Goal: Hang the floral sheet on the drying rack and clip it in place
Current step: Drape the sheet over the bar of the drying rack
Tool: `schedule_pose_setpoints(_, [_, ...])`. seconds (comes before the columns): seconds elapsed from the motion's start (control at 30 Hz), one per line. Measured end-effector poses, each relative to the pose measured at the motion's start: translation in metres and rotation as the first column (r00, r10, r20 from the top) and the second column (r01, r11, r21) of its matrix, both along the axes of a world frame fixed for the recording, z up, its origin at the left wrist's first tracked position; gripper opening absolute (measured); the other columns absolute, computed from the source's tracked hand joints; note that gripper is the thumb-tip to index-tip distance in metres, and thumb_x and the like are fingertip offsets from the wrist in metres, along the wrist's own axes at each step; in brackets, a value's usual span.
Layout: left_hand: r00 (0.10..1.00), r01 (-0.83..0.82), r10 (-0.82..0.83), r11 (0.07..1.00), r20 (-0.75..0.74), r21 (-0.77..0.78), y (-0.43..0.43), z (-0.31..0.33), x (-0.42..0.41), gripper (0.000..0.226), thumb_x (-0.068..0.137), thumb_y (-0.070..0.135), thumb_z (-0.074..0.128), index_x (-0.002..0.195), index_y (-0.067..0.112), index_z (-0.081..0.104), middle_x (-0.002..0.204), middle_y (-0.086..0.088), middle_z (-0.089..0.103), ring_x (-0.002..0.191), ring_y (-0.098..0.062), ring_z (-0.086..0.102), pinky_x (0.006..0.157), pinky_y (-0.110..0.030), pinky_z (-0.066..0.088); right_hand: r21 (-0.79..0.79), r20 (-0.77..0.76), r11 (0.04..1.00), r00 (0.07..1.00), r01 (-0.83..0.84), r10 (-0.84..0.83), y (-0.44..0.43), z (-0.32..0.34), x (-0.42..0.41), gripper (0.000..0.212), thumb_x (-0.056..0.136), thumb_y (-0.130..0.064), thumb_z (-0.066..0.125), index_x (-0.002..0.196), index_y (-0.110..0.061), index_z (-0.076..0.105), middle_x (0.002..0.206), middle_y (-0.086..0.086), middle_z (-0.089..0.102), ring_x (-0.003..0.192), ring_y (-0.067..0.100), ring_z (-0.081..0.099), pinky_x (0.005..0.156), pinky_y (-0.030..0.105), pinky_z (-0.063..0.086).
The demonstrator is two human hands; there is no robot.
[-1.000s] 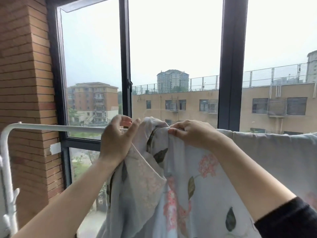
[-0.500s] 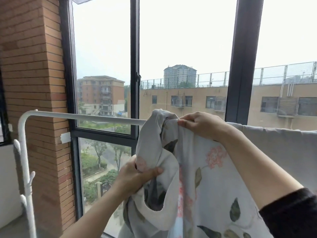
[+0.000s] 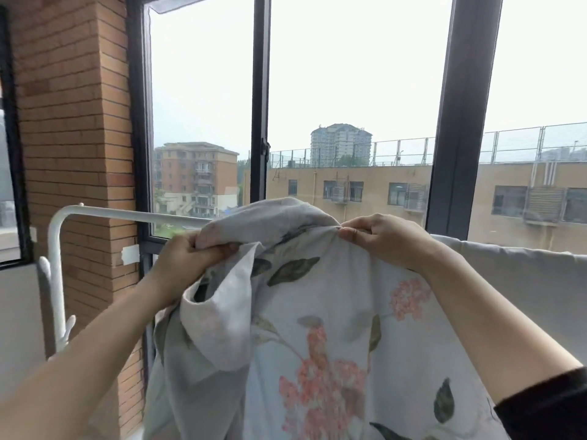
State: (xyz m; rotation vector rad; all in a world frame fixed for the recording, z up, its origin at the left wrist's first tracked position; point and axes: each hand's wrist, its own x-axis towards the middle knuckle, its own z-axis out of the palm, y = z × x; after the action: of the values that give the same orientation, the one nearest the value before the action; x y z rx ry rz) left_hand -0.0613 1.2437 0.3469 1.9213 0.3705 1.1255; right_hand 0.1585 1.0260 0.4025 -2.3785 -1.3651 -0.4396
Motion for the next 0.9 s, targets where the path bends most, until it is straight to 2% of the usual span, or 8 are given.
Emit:
schedule_pose_setpoints(0.13, [0.998,-0.06,0.055,0.985,0.034,0.161,0.019,0.077,0.011,0.016,0.072,0.026,0.076,0.072,0.013,0.068,0.059,0.012,0.064,0.058,0.001,0.057,0.056,-0.01,0.046,0.038,-0.006,0.999,1.0,0.0,0.001,0.0,0.0,-0.002,0.039,0.089,-0.067,0.04,0.12,-0.052,0.058,0.121,-0.018,0.065,0.11,0.011,0.058,0.085,0.031,0.047])
schedule_pose_setpoints(0.23, [0.999,-0.046,0.044,0.979,0.017,0.2,0.032,0.119,0.046,0.017,0.084,0.025,0.059,0.072,0.015,0.063,0.073,0.001,0.059,0.078,-0.018,0.055,0.072,-0.033,0.051,0.057,-0.026,0.998,1.0,0.009,-0.007,-0.004,0.0,-0.002,0.038,0.087,-0.069,0.042,0.118,-0.053,0.059,0.119,-0.017,0.066,0.109,0.013,0.059,0.088,0.033,0.048])
schedule_pose_setpoints(0.43, [0.923,-0.101,0.174,0.97,-0.342,0.221,0.038,0.078,0.1,0.039,0.085,0.041,0.042,0.1,0.01,0.058,0.112,-0.019,0.064,0.102,-0.032,0.058,0.095,-0.045,0.045,0.067,-0.06,0.995,0.996,0.068,-0.064,-0.016,0.0,0.003,0.033,0.091,-0.06,0.045,0.114,-0.047,0.064,0.116,-0.019,0.066,0.109,0.011,0.059,0.089,0.032,0.048])
schedule_pose_setpoints(0.53, [0.966,0.149,-0.165,0.985,-0.201,-0.092,0.039,0.071,0.093,0.05,0.055,0.064,0.059,0.084,0.023,0.059,0.118,-0.019,0.063,0.106,-0.032,0.059,0.102,-0.049,0.044,0.09,-0.105,0.992,0.992,0.085,-0.075,-0.013,0.001,0.007,0.038,0.089,-0.062,0.047,0.118,-0.043,0.062,0.118,-0.015,0.066,0.112,0.012,0.058,0.096,0.039,0.047])
schedule_pose_setpoints(0.63, [0.951,0.285,-0.301,0.944,-0.075,-0.167,0.061,0.067,0.091,0.061,0.049,0.072,0.068,0.091,0.029,0.065,0.128,-0.014,0.061,0.12,-0.033,0.056,0.107,-0.05,0.04,0.181,-0.147,0.983,0.989,0.014,0.013,0.0,0.005,-0.003,0.05,0.085,-0.063,0.054,0.127,-0.037,0.057,0.122,-0.012,0.065,0.113,0.01,0.059,0.1,0.038,0.047])
schedule_pose_setpoints(0.7, [0.966,0.238,-0.245,0.967,-0.083,-0.095,0.068,0.064,0.092,0.065,0.059,0.079,0.056,0.097,0.026,0.065,0.123,-0.01,0.064,0.116,-0.031,0.058,0.106,-0.049,0.041,0.217,-0.106,0.975,0.991,-0.055,0.079,0.016,0.005,-0.017,0.054,0.086,-0.06,0.055,0.133,-0.034,0.054,0.129,-0.009,0.061,0.117,0.009,0.056,0.099,0.032,0.046])
schedule_pose_setpoints(0.8, [0.972,0.027,0.027,0.974,-0.233,0.224,0.068,0.07,0.095,0.075,0.067,0.088,0.029,0.094,0.023,0.056,0.097,0.0,0.062,0.095,-0.023,0.057,0.088,-0.039,0.045,0.237,-0.036,0.961,0.988,-0.139,0.152,0.048,0.007,-0.042,0.06,0.085,-0.058,0.059,0.139,-0.035,0.047,0.139,-0.009,0.053,0.123,0.009,0.05,0.095,0.025,0.041])
schedule_pose_setpoints(0.9, [0.962,0.0,0.096,0.937,-0.257,0.349,0.07,0.07,0.1,0.075,0.082,0.081,0.021,0.106,0.02,0.058,0.102,0.001,0.062,0.096,-0.021,0.057,0.081,-0.037,0.041,0.215,-0.089,0.962,0.978,-0.167,0.19,0.074,0.008,-0.053,0.072,0.085,-0.057,0.06,0.148,-0.042,0.027,0.147,-0.009,0.043,0.128,0.012,0.046,0.1,0.03,0.043])
